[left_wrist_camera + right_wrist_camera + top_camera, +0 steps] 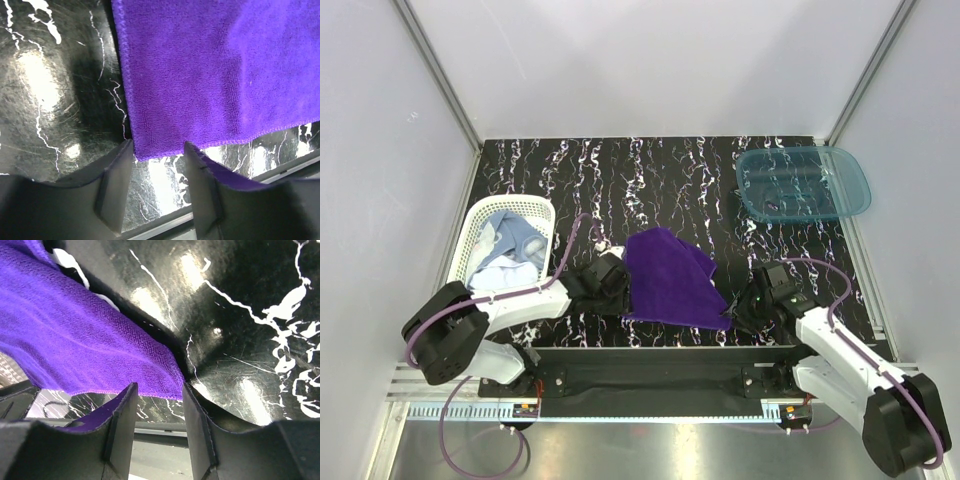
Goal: Fold and stack the towels
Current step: Flatten out the crumpled towel
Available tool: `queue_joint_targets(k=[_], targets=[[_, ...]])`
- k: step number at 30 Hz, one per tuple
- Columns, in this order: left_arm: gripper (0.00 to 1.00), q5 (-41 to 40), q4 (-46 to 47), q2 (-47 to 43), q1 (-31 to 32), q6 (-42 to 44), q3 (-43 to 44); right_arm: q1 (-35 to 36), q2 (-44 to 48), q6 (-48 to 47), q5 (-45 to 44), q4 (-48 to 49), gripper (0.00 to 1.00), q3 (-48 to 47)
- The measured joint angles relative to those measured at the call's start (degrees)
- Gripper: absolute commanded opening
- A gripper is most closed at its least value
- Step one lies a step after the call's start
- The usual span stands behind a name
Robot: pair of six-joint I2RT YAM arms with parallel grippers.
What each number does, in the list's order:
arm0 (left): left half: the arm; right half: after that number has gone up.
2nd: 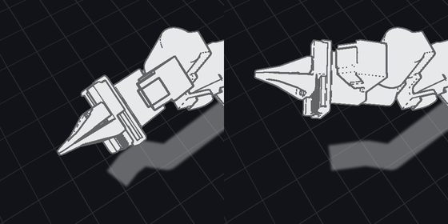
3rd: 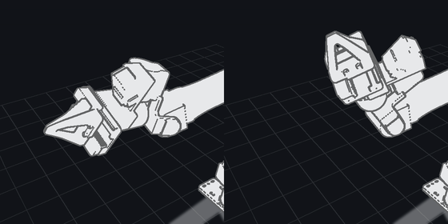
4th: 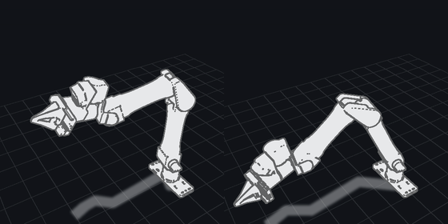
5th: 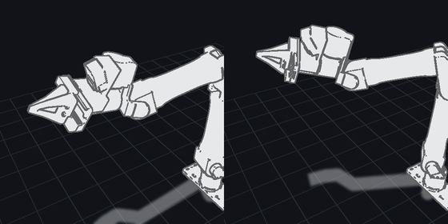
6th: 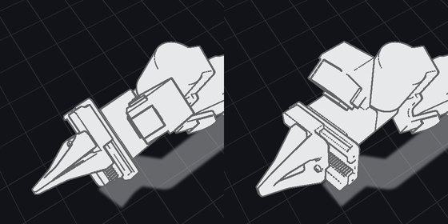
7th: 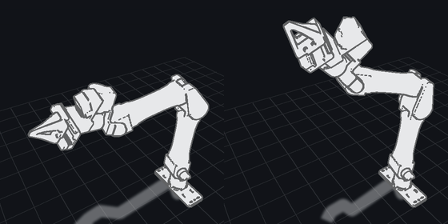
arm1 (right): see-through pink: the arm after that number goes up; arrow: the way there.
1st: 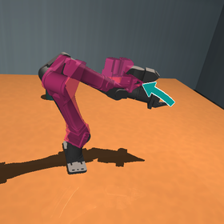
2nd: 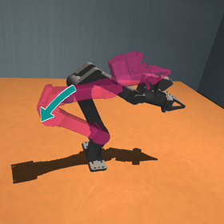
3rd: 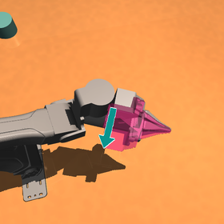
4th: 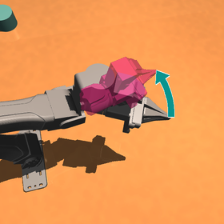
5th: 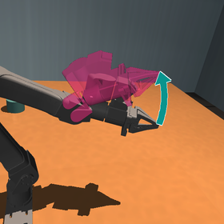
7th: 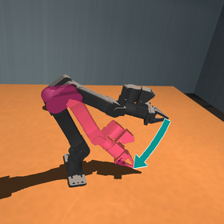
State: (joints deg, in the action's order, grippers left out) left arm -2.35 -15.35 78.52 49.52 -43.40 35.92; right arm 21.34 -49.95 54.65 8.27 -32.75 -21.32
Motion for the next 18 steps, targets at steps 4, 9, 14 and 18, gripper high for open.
queue_joint_targets(k=[4,9,14,18], targets=[[0.21,-0.3,-0.1,0.0,0.0,-0.5,-0.1,0.0,-1.4,1.9,0.4,0.0,0.49,0.0],[0.08,-0.5,-0.7,-0.9,0.0,-0.9,-0.1,0.0,-2.7,3.0,0.3,-1.1,0.5,0.0],[0.0,-0.4,-0.8,-1.9,0.0,-1.2,-0.1,0.0,-1.1,3.9,0.2,-2.5,0.52,0.0],[0.0,-0.4,-0.9,-1.9,0.0,-1.2,-0.1,0.0,1.5,5.1,0.2,-2.4,0.52,0.8]])
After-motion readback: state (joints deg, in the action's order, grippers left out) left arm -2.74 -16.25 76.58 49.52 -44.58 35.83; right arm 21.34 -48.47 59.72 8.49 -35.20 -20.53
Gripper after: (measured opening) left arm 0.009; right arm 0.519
